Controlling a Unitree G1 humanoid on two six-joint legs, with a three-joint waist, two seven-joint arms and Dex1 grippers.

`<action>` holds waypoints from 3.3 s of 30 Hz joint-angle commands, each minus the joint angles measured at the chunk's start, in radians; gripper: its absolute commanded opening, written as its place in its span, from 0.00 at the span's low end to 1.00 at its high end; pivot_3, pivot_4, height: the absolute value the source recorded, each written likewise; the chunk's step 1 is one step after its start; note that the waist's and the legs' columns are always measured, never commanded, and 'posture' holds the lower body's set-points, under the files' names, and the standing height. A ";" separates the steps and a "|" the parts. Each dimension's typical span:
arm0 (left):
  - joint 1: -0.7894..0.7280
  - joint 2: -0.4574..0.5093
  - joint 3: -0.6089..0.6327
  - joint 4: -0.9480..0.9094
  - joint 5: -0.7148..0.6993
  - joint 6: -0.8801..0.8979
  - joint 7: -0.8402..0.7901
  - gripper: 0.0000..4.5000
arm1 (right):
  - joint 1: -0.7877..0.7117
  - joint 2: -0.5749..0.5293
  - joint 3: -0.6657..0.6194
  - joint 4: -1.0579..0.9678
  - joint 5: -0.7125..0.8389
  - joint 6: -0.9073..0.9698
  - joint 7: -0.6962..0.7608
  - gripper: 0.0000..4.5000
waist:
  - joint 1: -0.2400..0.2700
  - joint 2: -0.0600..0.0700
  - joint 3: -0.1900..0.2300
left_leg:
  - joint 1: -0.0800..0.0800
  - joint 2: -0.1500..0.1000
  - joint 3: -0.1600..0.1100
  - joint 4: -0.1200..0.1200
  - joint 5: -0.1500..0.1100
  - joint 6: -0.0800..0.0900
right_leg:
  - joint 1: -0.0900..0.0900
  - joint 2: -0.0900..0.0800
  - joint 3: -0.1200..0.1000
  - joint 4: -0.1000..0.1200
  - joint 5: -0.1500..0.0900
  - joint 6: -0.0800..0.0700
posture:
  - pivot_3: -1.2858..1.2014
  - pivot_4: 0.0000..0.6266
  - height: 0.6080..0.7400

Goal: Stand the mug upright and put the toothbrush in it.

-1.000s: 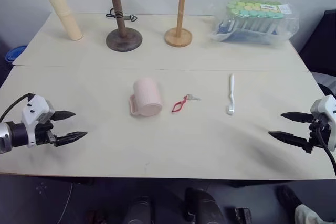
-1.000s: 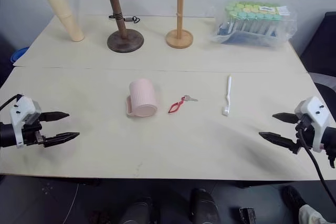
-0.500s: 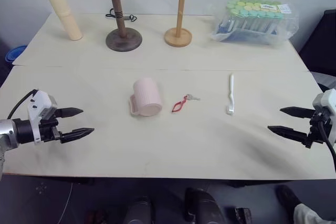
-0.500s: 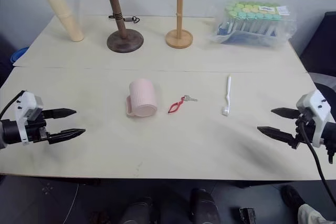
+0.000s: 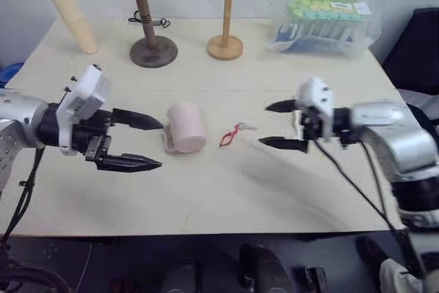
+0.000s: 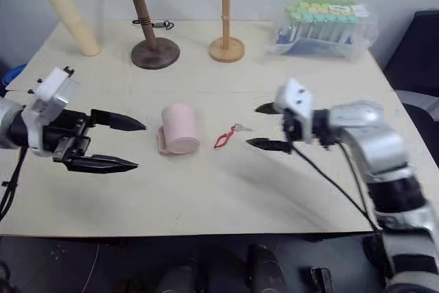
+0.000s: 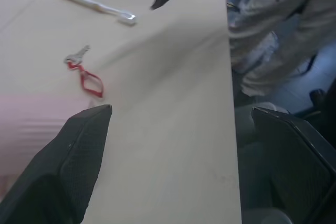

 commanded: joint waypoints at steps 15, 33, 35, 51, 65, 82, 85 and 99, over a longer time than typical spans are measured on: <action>-0.065 0.003 0.000 0.095 0.085 -0.072 -0.003 1.00 | -0.349 0.378 0.161 0.927 -0.374 -0.508 -0.026 0.99 | -0.063 0.000 0.000 | -0.004 0.000 -0.008 0.000 0.001 -0.001 | -0.001 0.000 -0.005 0.000 0.000 0.000 | 0.52 0.24 1.00; -0.073 -0.025 -0.009 0.087 0.084 -0.070 0.023 1.00 | -0.277 0.382 0.095 0.865 -0.358 -0.459 0.056 0.00 | -0.067 0.000 0.000 | -0.004 0.000 -0.011 0.001 0.001 -0.001 | 0.000 -0.001 -0.005 0.001 0.000 -0.001 | 0.52 0.24 1.00; -0.081 -0.032 -0.012 0.083 0.076 -0.062 0.021 1.00 | -0.250 0.368 0.084 0.808 -0.354 -0.419 0.046 0.00 | -0.065 0.000 0.000 | -0.004 0.000 -0.011 0.001 0.001 -0.001 | 0.000 -0.001 -0.006 0.001 0.000 -0.001 | 0.52 0.24 1.00; -0.277 -0.426 -0.169 0.114 0.063 -0.057 0.122 1.00 | 0.271 0.027 -0.721 -0.405 -0.018 0.681 -0.375 0.00 | 0.019 0.001 0.001 | -0.012 -0.002 -0.017 0.010 0.001 -0.001 | 0.001 -0.002 -0.007 0.001 0.000 0.000 | 0.52 0.24 1.00; -0.319 -0.495 -0.237 0.187 0.161 -0.150 0.080 1.00 | 0.603 0.038 -0.847 -0.318 0.002 0.569 -0.531 0.40 | 0.013 0.002 0.000 | -0.007 -0.001 -0.009 0.005 0.001 -0.001 | 0.000 0.000 -0.001 0.000 0.000 0.001 | 0.52 0.24 1.00; -0.298 -0.479 0.151 0.235 0.221 0.563 0.807 1.00 | 0.368 -0.205 -0.745 -0.682 0.604 0.700 -0.236 0.99 | 0.016 0.001 0.001 | -0.007 0.000 -0.013 0.005 0.001 -0.001 | 0.000 0.001 -0.001 0.000 0.001 0.001 | 0.52 0.24 1.00; -0.331 -0.528 0.229 0.291 0.271 0.719 0.926 1.00 | 0.319 -0.234 -0.703 -0.714 0.708 0.698 -0.218 0.99 | 0.037 0.000 0.001 | -0.010 -0.002 -0.015 0.007 0.001 -0.001 | 0.000 -0.001 -0.003 0.000 0.001 0.001 | 0.52 0.24 1.00; -0.416 -0.680 0.184 0.638 0.289 0.806 1.209 1.00 | 0.307 -0.267 -0.586 -0.690 0.693 0.560 -0.274 0.99 | 0.041 -0.004 0.001 | -0.009 -0.002 -0.014 0.008 0.001 -0.001 | 0.001 -0.001 -0.004 0.000 0.001 0.002 | 0.52 0.24 1.00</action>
